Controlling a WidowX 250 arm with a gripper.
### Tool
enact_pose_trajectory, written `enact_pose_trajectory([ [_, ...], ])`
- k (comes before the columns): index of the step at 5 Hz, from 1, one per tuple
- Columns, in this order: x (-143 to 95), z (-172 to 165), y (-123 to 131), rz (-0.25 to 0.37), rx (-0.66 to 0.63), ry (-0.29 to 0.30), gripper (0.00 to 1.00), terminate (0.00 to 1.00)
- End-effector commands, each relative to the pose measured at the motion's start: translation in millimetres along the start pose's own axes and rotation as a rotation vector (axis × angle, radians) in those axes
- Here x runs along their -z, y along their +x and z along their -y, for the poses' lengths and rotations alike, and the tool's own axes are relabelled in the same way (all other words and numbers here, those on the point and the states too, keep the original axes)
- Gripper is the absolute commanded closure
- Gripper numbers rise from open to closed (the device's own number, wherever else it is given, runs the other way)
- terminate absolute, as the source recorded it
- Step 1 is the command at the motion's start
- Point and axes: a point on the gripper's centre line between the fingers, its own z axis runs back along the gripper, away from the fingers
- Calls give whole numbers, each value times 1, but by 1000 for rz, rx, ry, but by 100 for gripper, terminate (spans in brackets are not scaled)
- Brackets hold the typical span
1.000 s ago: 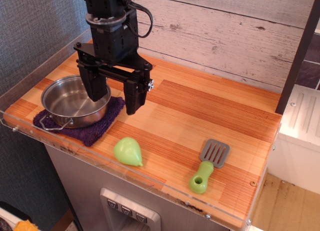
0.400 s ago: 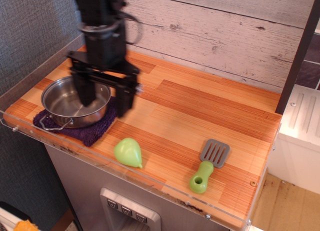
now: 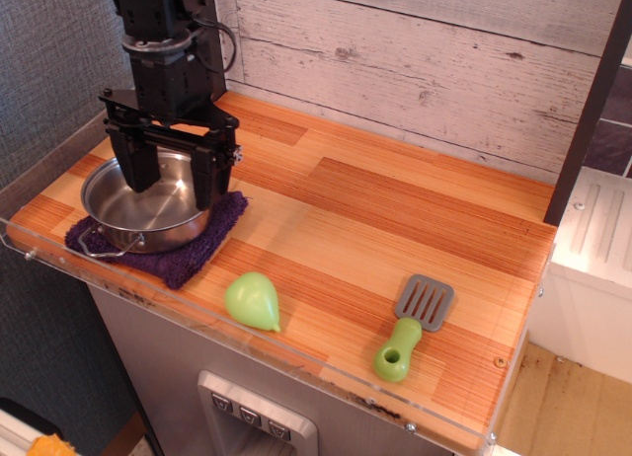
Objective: Move the pot to behind the spatula.
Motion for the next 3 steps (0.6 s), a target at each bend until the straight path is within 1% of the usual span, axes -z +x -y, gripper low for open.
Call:
enact_pose_trajectory([
  [1, 18, 0, 6, -18, 16, 17, 0, 0],
  [2, 26, -1, 10, -31, 17, 23, 0, 0],
  [3, 33, -5, 11, -26, 1, 17, 100, 0],
])
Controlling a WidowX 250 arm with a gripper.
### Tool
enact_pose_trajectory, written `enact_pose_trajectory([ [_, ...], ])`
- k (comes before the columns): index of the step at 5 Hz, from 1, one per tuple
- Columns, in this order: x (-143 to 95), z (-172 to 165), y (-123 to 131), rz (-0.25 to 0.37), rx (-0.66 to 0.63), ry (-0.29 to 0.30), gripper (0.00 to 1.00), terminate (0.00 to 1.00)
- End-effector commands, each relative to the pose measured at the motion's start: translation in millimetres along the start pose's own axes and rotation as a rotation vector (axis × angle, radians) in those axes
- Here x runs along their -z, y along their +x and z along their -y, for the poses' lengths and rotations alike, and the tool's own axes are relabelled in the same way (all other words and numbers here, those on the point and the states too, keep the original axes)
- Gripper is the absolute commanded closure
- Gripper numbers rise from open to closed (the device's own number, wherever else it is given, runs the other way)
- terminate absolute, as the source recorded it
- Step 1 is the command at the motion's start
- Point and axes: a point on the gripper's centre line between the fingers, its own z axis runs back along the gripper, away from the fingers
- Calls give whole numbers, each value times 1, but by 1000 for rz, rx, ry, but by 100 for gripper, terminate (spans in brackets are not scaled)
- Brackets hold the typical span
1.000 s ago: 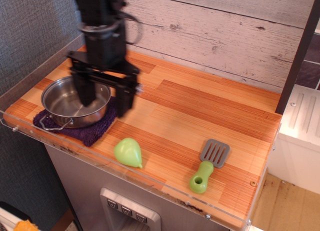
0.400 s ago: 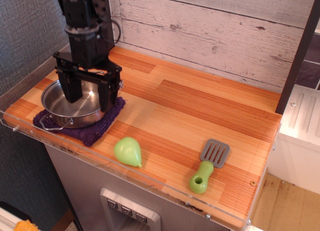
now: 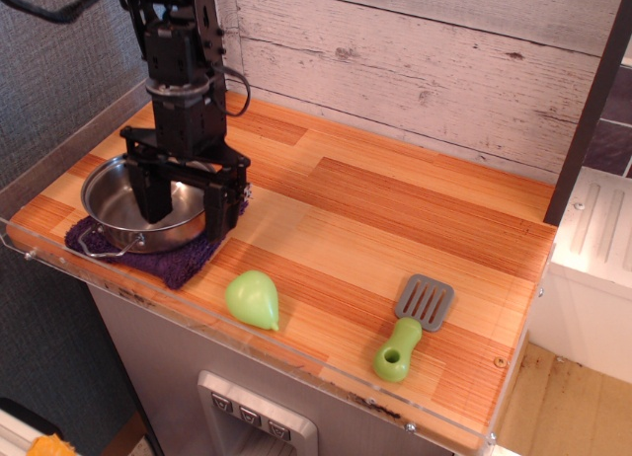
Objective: Move the pot to behind the spatula.
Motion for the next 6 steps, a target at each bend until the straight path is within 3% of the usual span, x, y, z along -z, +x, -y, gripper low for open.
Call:
enact_pose_trajectory([
  [1, -8, -8, 7, 44, -8, 11, 100, 0],
  [4, -23, -12, 1, 67, -9, -1, 100, 0],
  [5, -54, 5, -4, 120, 8, 12, 100, 0],
  [6, -87, 46, -8, 110, 122, -54, 100, 0],
])
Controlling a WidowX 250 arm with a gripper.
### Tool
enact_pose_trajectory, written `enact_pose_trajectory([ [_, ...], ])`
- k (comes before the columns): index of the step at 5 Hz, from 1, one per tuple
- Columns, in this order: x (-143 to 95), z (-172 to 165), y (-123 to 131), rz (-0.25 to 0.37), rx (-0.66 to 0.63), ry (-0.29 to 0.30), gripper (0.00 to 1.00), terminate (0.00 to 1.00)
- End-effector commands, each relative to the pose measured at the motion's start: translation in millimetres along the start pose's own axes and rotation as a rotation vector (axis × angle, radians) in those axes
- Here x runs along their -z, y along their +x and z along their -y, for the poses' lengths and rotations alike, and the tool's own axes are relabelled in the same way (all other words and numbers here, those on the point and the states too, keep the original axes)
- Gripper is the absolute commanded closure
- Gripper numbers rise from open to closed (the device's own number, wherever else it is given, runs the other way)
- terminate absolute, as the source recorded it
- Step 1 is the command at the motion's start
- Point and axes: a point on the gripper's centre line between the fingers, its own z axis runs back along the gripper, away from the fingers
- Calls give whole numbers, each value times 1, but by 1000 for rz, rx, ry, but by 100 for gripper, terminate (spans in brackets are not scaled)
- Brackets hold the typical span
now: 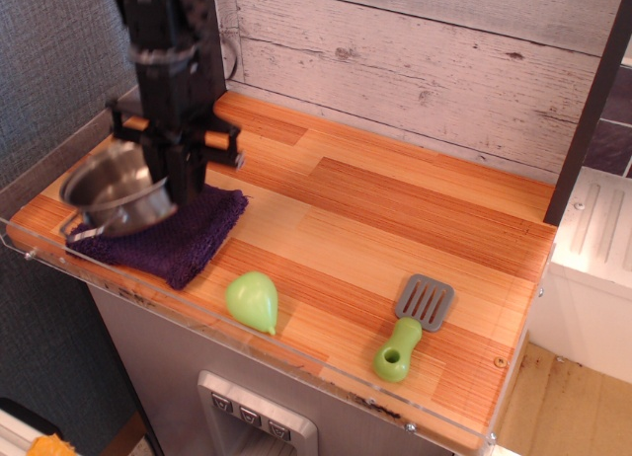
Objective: Move the pot to behind the spatula.
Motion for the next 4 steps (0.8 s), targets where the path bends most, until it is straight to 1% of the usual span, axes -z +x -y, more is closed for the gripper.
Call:
enact_pose_trajectory([
  [1, -46, 89, 0, 29, 233, -59, 100, 0],
  [2, -24, 140, 12, 27, 305, -42, 100, 0],
  [3, -5, 165, 31, 59, 321, -57, 100, 0],
  [4, 8, 167, 45, 90, 305, -57, 100, 0],
])
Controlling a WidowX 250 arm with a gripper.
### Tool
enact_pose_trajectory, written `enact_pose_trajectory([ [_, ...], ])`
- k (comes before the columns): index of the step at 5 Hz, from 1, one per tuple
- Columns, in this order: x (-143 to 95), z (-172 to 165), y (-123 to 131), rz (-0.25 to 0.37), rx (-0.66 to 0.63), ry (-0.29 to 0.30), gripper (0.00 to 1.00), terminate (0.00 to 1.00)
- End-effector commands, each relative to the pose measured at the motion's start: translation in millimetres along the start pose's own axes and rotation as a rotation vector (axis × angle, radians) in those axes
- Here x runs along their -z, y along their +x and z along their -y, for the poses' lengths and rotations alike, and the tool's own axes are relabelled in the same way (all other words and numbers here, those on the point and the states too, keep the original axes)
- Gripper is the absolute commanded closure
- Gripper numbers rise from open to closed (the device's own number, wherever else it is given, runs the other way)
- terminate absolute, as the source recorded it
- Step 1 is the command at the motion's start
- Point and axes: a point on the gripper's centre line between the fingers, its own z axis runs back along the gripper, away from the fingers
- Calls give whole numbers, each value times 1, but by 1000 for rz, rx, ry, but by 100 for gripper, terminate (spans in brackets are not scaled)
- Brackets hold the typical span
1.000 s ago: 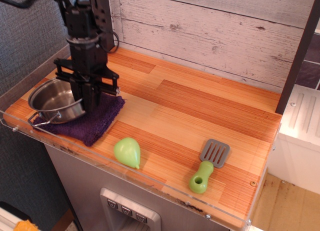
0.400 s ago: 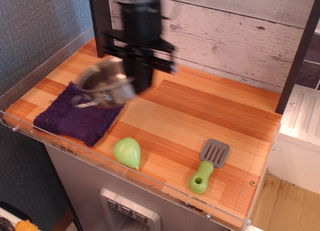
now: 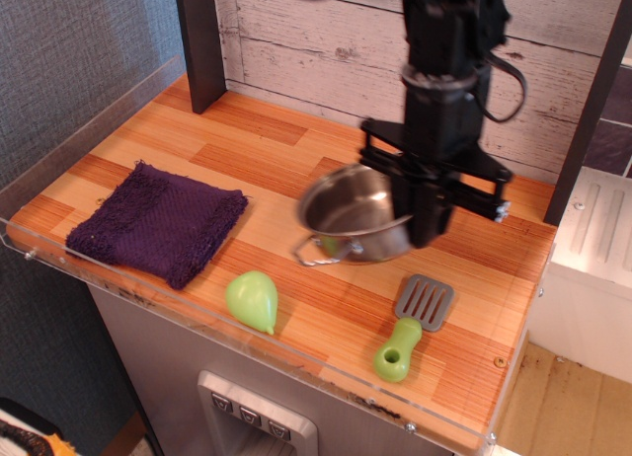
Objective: Move the pot to behind the spatula.
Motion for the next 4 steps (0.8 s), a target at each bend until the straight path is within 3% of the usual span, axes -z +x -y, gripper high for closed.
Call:
enact_pose_trajectory([
  [1, 5, -7, 24, 81, -1, 21, 100, 0],
  [4, 30, -6, 41, 25, 45, 33, 100, 0],
])
